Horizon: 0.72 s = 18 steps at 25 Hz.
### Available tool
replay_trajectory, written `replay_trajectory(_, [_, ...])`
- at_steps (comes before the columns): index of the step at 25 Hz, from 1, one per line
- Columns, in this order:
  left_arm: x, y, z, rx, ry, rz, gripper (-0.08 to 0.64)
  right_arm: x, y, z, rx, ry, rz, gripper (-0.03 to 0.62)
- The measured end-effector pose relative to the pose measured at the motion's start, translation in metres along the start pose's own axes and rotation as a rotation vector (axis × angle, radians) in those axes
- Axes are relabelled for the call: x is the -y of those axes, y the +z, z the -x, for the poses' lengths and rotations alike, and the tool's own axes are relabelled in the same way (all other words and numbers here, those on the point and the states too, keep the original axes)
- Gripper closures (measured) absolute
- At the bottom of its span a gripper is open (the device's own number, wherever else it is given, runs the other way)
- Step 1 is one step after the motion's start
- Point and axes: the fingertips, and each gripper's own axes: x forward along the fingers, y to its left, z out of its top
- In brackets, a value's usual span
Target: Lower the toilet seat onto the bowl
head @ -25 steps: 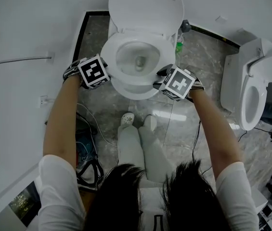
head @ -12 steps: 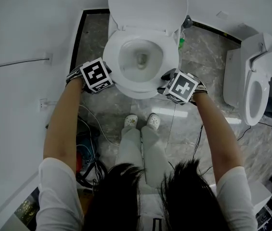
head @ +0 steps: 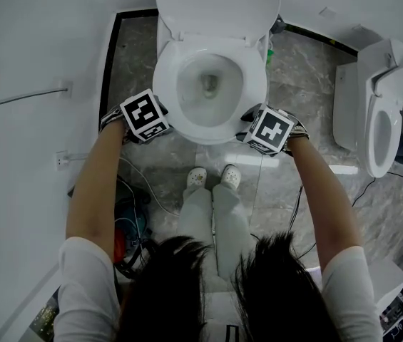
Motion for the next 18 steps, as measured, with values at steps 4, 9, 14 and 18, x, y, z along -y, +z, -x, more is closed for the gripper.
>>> replay_trajectory(4, [-0.003,-0.005,-0.01,0.016,-0.023,0.048,0.364,0.0,-0.002,-0.01,-0.001,0.027,-0.039,0.374])
replay_trajectory(9, [-0.005,-0.01,-0.025,0.036,-0.029,0.111,0.376,0.006,-0.004,-0.021,0.046,0.034,-0.171,0.389])
replay_trajectory(14, [-0.009,-0.013,-0.043,0.056,-0.01,0.192,0.38,0.02,-0.012,-0.036,0.086,-0.021,-0.287,0.455])
replay_trajectory(18, [-0.013,-0.017,-0.055,0.075,0.011,0.271,0.394,0.026,-0.017,-0.048,0.095,-0.057,-0.385,0.486])
